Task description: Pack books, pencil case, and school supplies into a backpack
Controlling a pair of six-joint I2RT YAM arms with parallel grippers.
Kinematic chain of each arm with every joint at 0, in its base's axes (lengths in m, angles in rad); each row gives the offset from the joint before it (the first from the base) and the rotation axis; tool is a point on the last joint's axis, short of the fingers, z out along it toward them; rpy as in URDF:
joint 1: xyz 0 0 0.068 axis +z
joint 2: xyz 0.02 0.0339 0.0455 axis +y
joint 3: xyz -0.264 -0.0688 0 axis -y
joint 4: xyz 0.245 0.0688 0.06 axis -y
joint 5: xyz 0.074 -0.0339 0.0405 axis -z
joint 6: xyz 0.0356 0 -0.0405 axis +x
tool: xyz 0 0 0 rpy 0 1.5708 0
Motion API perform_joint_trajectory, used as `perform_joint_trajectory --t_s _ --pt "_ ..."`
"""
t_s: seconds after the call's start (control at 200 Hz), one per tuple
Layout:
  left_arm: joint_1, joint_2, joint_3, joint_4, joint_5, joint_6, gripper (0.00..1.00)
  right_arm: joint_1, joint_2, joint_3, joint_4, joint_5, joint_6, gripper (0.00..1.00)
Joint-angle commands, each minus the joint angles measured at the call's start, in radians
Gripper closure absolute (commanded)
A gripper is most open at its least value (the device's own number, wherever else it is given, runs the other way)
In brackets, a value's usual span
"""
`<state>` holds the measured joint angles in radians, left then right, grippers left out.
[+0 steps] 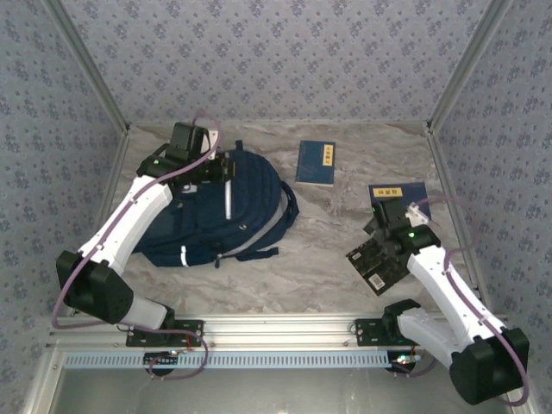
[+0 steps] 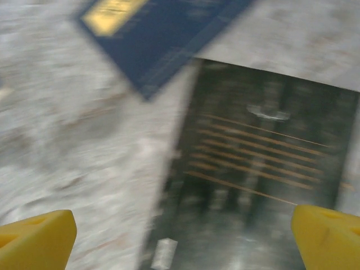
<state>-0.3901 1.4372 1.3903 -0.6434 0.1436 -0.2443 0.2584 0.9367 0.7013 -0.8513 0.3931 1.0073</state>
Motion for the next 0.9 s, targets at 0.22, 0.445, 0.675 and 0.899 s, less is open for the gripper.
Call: perform_joint_trajectory --t_s 0.22,0.445,0.675,0.899 --pt "-0.207 0.045 0.087 0.066 0.029 -0.035 0.47 -0.301 0.011 -0.187 0.071 -0.134 0.017 0.00" --pt "-0.401 0.316 0.175 0.208 0.215 -0.153 0.37 -0.440 0.097 -0.260 0.274 -0.310 -0.054 0.00" --pt "-0.509 0.618 0.345 0.248 0.316 -0.202 0.34 -0.455 0.117 -0.307 0.528 -0.605 -0.230 0.02" --pt "-0.529 0.806 0.469 0.230 0.362 -0.227 0.33 -0.399 0.088 -0.344 0.602 -0.711 -0.235 0.04"
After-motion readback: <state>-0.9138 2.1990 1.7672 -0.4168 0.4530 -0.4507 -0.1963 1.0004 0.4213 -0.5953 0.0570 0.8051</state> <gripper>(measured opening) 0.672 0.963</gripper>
